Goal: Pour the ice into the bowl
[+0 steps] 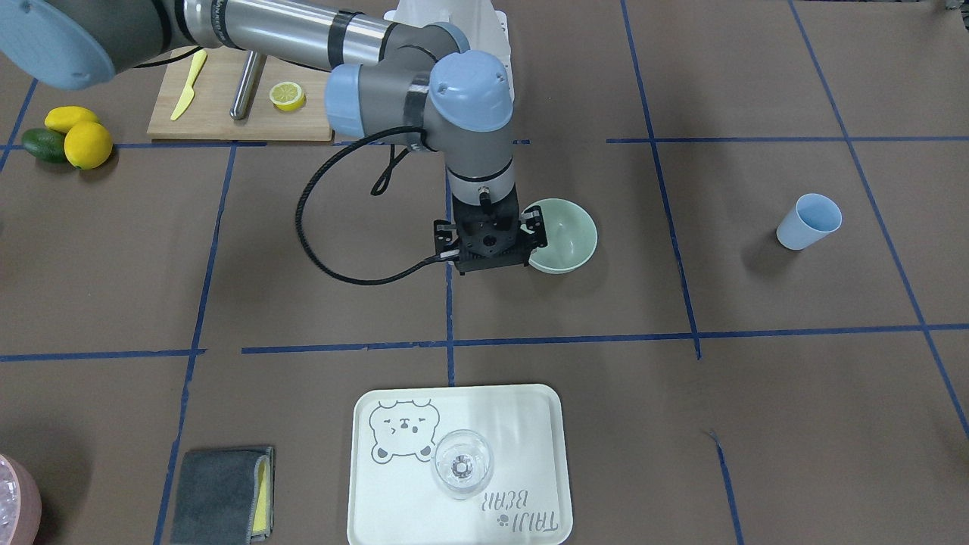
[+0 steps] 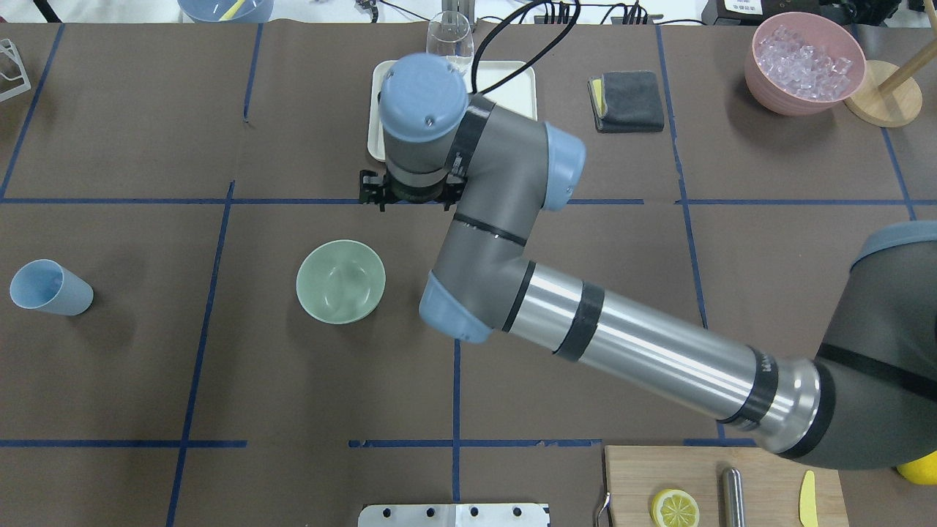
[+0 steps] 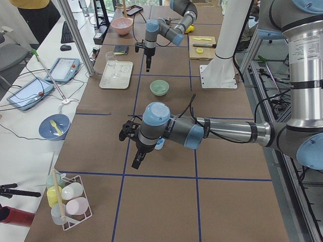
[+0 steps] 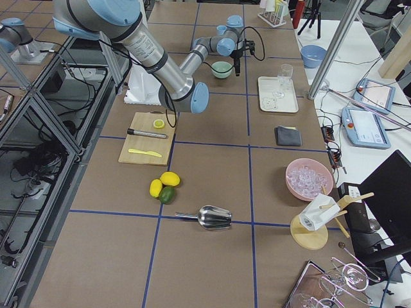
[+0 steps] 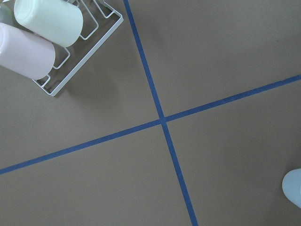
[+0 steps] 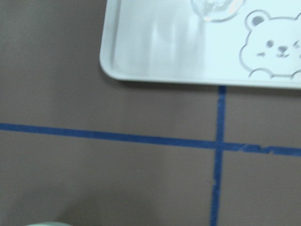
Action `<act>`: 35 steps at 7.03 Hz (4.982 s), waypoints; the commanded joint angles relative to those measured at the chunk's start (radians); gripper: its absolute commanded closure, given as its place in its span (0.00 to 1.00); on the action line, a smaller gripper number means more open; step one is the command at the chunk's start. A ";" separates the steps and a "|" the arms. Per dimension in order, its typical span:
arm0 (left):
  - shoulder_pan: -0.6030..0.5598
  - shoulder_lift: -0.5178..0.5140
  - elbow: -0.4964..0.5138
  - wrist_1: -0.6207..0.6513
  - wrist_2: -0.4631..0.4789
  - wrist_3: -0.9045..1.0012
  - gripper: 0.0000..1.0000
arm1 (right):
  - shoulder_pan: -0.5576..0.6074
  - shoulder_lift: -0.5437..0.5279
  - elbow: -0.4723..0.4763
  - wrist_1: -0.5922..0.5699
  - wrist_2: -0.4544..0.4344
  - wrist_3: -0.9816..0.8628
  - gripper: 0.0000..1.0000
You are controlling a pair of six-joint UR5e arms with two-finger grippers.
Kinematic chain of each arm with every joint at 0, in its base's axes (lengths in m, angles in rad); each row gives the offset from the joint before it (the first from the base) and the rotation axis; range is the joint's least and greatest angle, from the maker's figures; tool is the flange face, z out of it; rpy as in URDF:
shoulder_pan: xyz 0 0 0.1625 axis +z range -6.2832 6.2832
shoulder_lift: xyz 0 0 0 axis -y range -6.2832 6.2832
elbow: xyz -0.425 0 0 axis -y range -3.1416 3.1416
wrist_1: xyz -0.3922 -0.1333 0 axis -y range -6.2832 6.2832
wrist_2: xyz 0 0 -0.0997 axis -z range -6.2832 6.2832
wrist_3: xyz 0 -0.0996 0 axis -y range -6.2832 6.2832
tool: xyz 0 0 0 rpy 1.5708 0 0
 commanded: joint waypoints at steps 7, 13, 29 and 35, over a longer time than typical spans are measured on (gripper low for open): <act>0.129 -0.091 0.070 -0.557 -0.008 -0.198 0.00 | 0.703 -0.691 0.304 -0.140 0.329 -1.151 0.00; 0.420 0.223 -0.073 -0.917 0.324 -0.762 0.00 | 0.896 -0.923 0.318 -0.114 0.369 -1.269 0.00; 0.982 0.164 0.172 -0.944 0.816 -1.169 0.01 | 0.904 -0.922 0.321 -0.114 0.366 -1.262 0.00; 0.979 0.121 0.244 -1.014 0.903 -1.163 0.01 | 0.904 -0.912 0.321 -0.114 0.363 -1.257 0.00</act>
